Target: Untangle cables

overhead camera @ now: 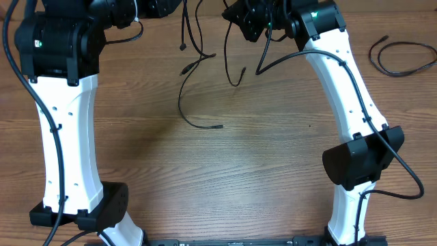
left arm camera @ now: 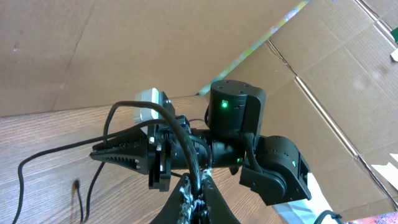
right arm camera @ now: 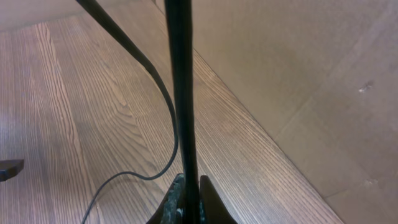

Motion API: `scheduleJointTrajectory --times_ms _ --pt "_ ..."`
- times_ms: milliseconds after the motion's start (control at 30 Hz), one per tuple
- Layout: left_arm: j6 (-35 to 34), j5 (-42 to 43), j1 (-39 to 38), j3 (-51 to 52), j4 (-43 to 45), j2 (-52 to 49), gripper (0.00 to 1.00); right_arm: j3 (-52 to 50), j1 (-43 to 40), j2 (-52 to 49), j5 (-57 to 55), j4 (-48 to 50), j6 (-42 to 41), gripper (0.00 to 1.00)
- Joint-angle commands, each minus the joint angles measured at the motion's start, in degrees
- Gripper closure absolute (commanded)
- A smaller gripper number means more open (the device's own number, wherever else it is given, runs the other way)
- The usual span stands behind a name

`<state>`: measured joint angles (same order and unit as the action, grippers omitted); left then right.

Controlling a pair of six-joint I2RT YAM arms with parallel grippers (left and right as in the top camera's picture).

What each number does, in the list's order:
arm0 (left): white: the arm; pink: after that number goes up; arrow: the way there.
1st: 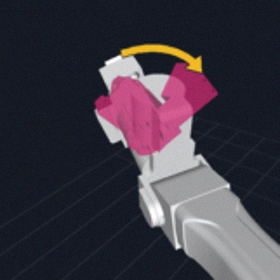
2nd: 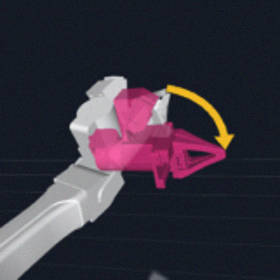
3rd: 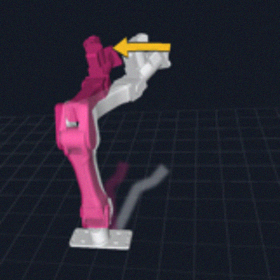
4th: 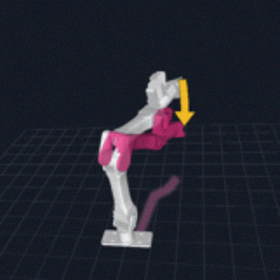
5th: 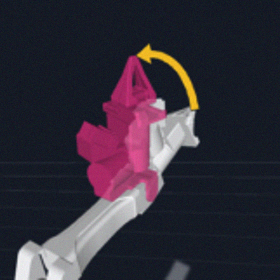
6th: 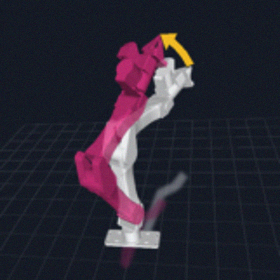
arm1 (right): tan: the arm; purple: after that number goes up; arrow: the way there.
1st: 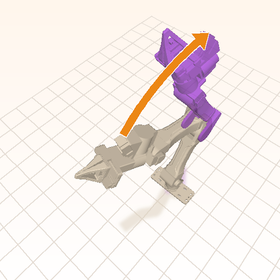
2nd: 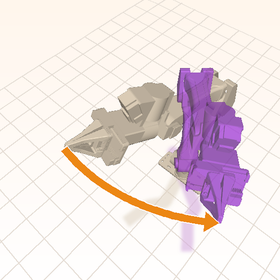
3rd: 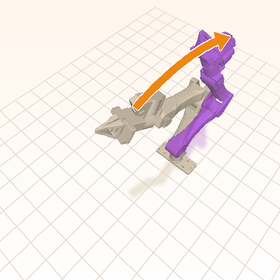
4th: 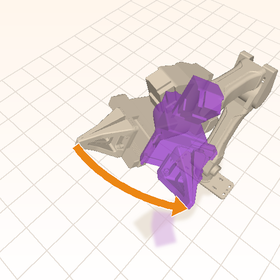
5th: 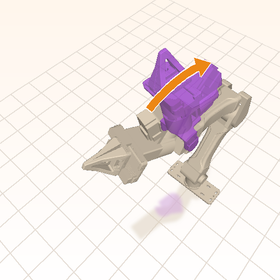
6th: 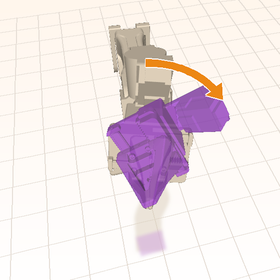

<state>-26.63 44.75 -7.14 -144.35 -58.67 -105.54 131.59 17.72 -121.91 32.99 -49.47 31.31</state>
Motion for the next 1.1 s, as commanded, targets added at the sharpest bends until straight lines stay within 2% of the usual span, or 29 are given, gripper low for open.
scheduleJointTrajectory --times_ms 0,33,67,100,167,267,367,467,733,1067 --pt "1.42 0.26 -0.02 -0.17 0.0 1.84 0.96 0.76 0.02 1.01 0.52 0.48 -0.28 0.96" --pt "4.0 0.26 -0.02 -0.17 -0.07 1.84 0.77 1.7 -0.74 2.45 -0.09 0.02 -0.26 0.96" --pt "8.09 0.24 -0.02 -0.17 -0.46 1.84 0.34 2.54 -1.4 3.58 -0.9 -0.37 -0.5 0.96" --pt "12.98 0.17 -0.04 -0.17 -1.07 1.84 0.0 3.28 -2.1 4.66 -1.99 -0.31 -1.6 0.96" --pt "22.23 -4.55 -0.33 -0.17 -3.91 1.84 0.0 5.11 -4.24 7.67 -4.76 0.07 -4.5 0.96" --pt "25.24 -21.14 -0.83 -0.17 -7.56 1.84 0.0 6.95 -7.87 11.74 -8.0 0.72 -7.56 0.96" --pt "25.38 -30.34 -0.83 -0.17 -9.14 1.84 0.0 7.34 -11.85 14.29 -8.87 1.05 -8.94 0.96" --pt "21.55 -38.53 -0.83 -0.17 -10.16 1.9 0.0 7.37 -18.86 14.91 -11.3 1.57 -11.98 0.96" --pt "21.29 -39.19 -0.85 -0.17 -12.81 1.9 0.0 7.34 -43.3 14.51 -10.86 6.95 -16.98 0.96" --pt "21.31 -37.66 -0.9 -0.17 -15.67 1.9 0.0 7.13 -59.34 14.08 -10.84 6.29 -15.13 0.96"
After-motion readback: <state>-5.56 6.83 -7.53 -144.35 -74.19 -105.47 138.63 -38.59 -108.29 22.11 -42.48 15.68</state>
